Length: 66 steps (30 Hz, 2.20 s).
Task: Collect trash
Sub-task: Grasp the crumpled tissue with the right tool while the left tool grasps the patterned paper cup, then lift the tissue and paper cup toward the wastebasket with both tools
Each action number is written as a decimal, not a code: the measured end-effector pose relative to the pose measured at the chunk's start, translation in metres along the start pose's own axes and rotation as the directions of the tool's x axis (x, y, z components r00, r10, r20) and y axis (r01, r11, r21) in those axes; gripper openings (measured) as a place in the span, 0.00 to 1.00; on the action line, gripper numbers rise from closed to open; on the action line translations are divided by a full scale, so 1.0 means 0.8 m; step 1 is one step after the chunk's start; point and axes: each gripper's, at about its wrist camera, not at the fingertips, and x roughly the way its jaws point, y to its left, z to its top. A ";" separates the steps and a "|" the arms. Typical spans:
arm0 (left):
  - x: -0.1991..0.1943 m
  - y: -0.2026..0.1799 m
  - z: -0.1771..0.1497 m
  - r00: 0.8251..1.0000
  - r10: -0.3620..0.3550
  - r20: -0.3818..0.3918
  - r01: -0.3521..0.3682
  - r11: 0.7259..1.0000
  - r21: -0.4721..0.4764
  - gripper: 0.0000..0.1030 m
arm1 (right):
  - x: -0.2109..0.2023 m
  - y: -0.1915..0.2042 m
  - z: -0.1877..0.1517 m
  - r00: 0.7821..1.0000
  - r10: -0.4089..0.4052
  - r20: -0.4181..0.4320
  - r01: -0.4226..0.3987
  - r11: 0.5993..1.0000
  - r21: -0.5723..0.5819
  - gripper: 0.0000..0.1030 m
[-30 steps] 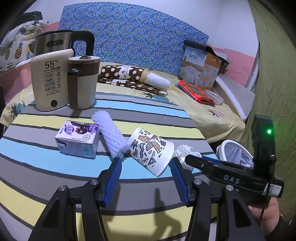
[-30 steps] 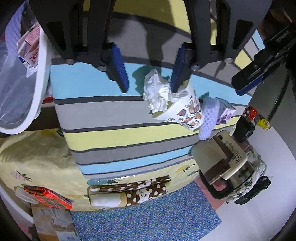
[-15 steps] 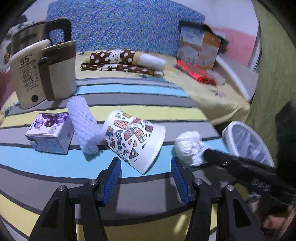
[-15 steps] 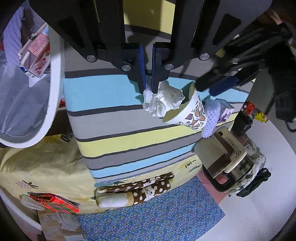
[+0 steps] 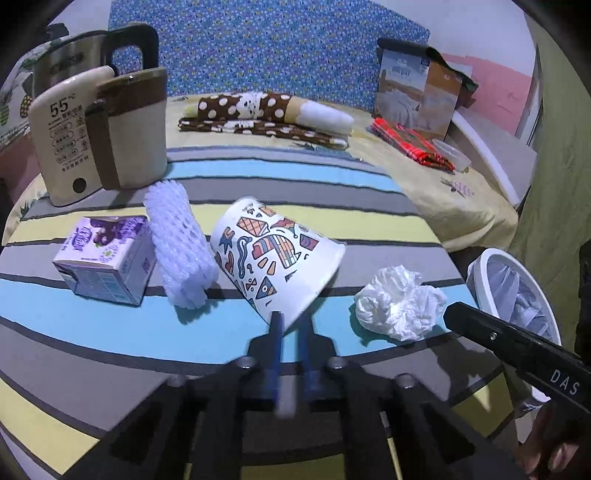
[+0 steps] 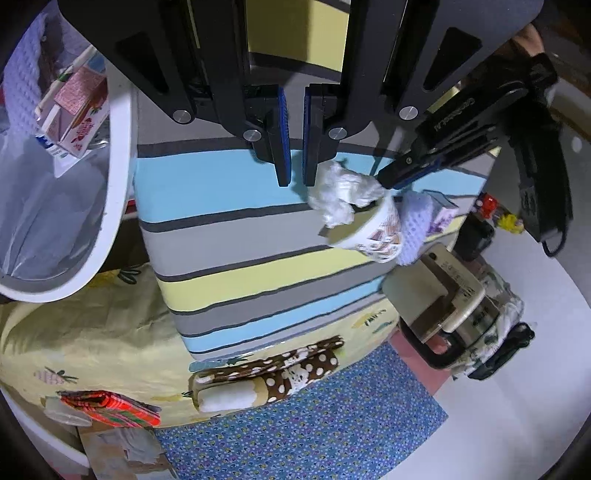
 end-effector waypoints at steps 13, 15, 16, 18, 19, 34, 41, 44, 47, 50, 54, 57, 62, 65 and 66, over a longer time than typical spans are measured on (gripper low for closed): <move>-0.019 0.012 0.000 0.999 -0.038 0.035 0.038 0.999 -0.023 0.03 | 0.030 0.011 0.007 0.999 0.020 -0.034 -0.021 1.000 -0.023 0.45; -0.017 0.014 0.002 0.999 -0.039 0.027 0.039 0.999 -0.030 0.10 | 0.035 0.010 0.006 0.999 0.009 -0.041 -0.010 1.000 -0.020 0.16; -0.016 0.014 0.003 0.999 -0.033 0.026 0.034 0.999 -0.028 0.14 | 0.037 0.009 0.006 0.999 0.009 -0.050 -0.010 1.000 -0.016 0.12; -0.016 0.014 0.007 0.999 -0.032 0.029 0.033 0.999 -0.025 0.31 | 0.035 0.007 0.005 0.999 0.017 -0.049 -0.017 1.000 -0.005 0.10; -0.017 0.016 0.011 0.999 -0.038 0.034 0.039 0.999 -0.029 0.39 | 0.032 0.007 0.004 0.999 0.016 -0.045 -0.016 1.000 -0.009 0.10; 0.039 0.033 0.094 0.996 -0.093 0.014 0.092 0.995 0.038 0.49 | -0.001 -0.007 -0.012 0.999 0.020 -0.028 -0.019 1.000 0.017 0.09; 0.030 0.023 0.071 0.982 -0.185 -0.041 0.186 0.982 0.040 0.49 | -0.014 -0.018 -0.018 1.000 -0.004 -0.020 0.004 0.999 0.039 0.09; 0.019 0.010 0.050 0.969 -0.236 -0.077 0.241 0.969 0.057 0.49 | -0.021 -0.022 -0.021 1.000 -0.015 -0.017 0.016 0.999 0.044 0.09; 0.005 -0.006 0.028 0.953 -0.286 -0.097 0.293 0.953 0.072 0.49 | -0.030 -0.026 -0.026 1.000 -0.027 -0.011 0.027 0.998 0.050 0.09; -0.011 -0.026 0.010 0.943 -0.316 -0.103 0.327 0.939 0.109 0.49 | -0.038 -0.030 -0.030 0.999 -0.039 -0.008 0.040 0.998 0.056 0.09; -0.031 -0.040 0.007 0.956 -0.289 -0.047 0.292 0.939 0.181 0.49 | -0.047 -0.036 -0.035 0.999 -0.050 -0.004 0.050 0.996 0.067 0.09; -0.033 -0.035 0.021 0.969 -0.248 0.004 0.242 0.948 0.206 0.49 | -0.052 -0.038 -0.037 0.998 -0.055 0.003 0.055 0.996 0.068 0.09; -0.005 -0.033 0.041 0.962 -0.271 -0.042 0.274 0.937 0.217 0.49 | -0.055 -0.035 -0.036 0.998 -0.054 0.011 0.053 0.997 0.063 0.09; 0.007 -0.040 0.035 0.958 -0.274 -0.086 0.287 0.926 0.246 0.49 | -0.056 -0.036 -0.037 0.998 -0.056 0.012 0.055 0.996 0.065 0.09; 0.006 -0.042 0.030 0.954 -0.285 -0.093 0.300 0.918 0.259 0.49 | -0.055 -0.037 -0.037 0.998 -0.058 0.013 0.057 0.996 0.066 0.09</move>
